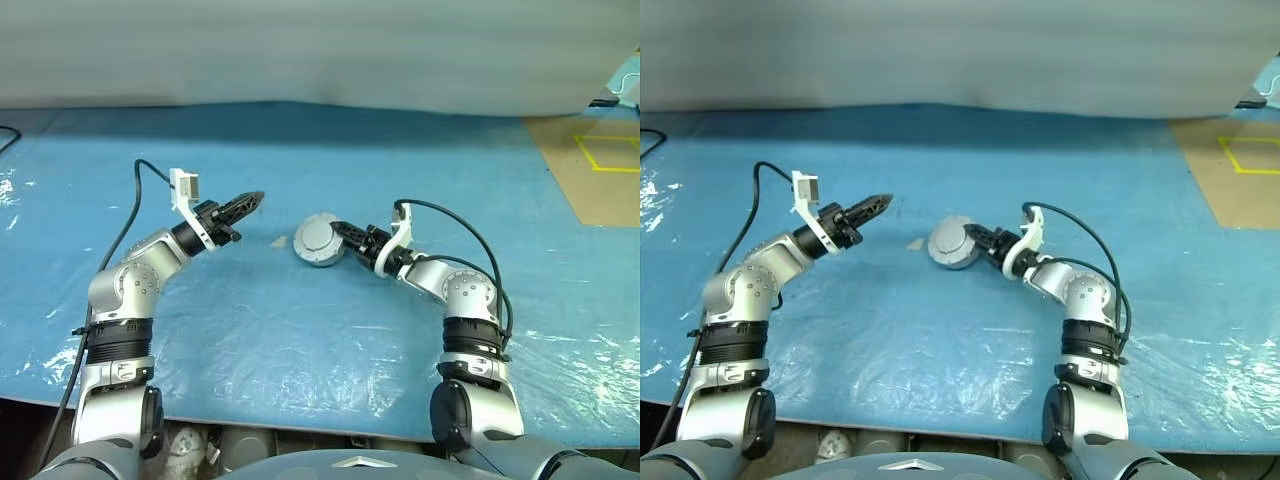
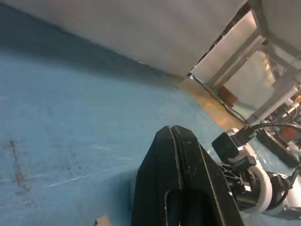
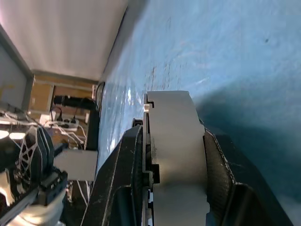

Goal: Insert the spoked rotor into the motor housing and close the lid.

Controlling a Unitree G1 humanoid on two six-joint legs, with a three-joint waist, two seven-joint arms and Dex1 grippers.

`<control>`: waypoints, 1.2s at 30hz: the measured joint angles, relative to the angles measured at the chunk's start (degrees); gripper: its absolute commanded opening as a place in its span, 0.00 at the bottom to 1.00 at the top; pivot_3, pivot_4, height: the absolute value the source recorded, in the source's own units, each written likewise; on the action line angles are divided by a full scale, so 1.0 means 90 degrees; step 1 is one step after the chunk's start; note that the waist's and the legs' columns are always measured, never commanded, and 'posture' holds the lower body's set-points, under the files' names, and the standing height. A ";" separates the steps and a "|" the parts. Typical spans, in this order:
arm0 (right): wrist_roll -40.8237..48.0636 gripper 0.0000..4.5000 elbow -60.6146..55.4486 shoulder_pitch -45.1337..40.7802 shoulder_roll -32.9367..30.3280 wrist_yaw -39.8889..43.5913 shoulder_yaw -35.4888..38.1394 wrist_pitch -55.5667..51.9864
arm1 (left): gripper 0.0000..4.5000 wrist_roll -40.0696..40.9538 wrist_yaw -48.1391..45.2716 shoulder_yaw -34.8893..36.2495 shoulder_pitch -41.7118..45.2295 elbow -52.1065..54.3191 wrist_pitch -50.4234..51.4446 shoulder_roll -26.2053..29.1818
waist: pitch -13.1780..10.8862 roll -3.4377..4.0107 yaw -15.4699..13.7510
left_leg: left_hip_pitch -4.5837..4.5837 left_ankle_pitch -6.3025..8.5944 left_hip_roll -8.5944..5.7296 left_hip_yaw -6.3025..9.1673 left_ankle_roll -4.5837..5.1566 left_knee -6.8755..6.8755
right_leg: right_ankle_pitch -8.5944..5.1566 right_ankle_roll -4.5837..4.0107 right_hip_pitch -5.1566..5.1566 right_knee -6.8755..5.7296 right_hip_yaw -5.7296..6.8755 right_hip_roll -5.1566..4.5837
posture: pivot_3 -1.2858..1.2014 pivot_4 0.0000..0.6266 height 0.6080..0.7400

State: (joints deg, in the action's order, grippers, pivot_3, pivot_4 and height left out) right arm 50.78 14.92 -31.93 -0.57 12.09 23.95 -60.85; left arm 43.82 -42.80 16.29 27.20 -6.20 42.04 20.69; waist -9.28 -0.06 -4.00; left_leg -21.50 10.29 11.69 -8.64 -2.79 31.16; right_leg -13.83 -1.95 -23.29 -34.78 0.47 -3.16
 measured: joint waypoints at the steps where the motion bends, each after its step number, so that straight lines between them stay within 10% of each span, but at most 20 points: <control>1: 0.0004 0.30 0.0066 -0.0072 0.0032 -0.0027 0.0046 0.0025 | 0.00 0.0105 0.0105 0.0070 -0.0041 0.0037 0.0118 -0.0028 | -0.0004 0.0001 -0.0003 | -0.0007 0.0000 0.0000 0.0001 0.0000 0.0000 | 0.0001 0.0001 -0.0004 -0.0001 0.0004 0.0000 | 0.52 0.24 1.00; 8: 0.0276 0.30 0.0267 -0.0519 0.0384 -0.0086 0.0229 0.0075 | 0.12 0.1322 0.0751 0.0853 -0.0065 0.0296 0.0492 -0.0425 | -0.0015 0.0004 0.0007 | -0.0055 0.0000 0.0007 0.0014 -0.0002 0.0002 | 0.0002 0.0002 -0.0040 -0.0002 0.0023 0.0009 | 0.52 0.24 1.00; 19: 0.0498 0.30 0.0995 -0.1716 0.0469 -0.0123 0.0455 0.0466 | 0.98 0.1922 0.1504 0.1171 -0.0010 0.0232 0.0444 -0.0871 | -0.0016 0.0003 -0.0017 | -0.0066 0.0000 0.0003 0.0020 -0.0002 0.0018 | 0.0007 0.0009 -0.0039 -0.0009 0.0026 0.0004 | 0.52 0.24 1.00; 36: 0.1449 0.30 0.0225 -0.1712 0.0592 -0.0055 0.0240 -0.0411 | 0.99 0.4265 0.2341 0.1158 -0.0656 0.0523 0.1267 -0.1710 | -0.0018 0.0000 -0.0030 | -0.0062 0.0001 0.0006 0.0027 -0.0003 0.0066 | 0.0010 0.0013 -0.0034 -0.0048 0.0024 0.0004 | 0.52 0.24 1.00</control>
State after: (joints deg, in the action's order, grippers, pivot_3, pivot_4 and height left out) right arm 63.82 16.94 -47.34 4.76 11.59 26.11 -64.55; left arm 82.21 -21.72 26.72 21.29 -1.50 53.44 5.30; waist -9.44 -0.06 -4.27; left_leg -22.06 10.30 11.74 -8.39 -2.82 31.76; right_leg -13.74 -1.83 -23.60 -35.22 0.69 -3.12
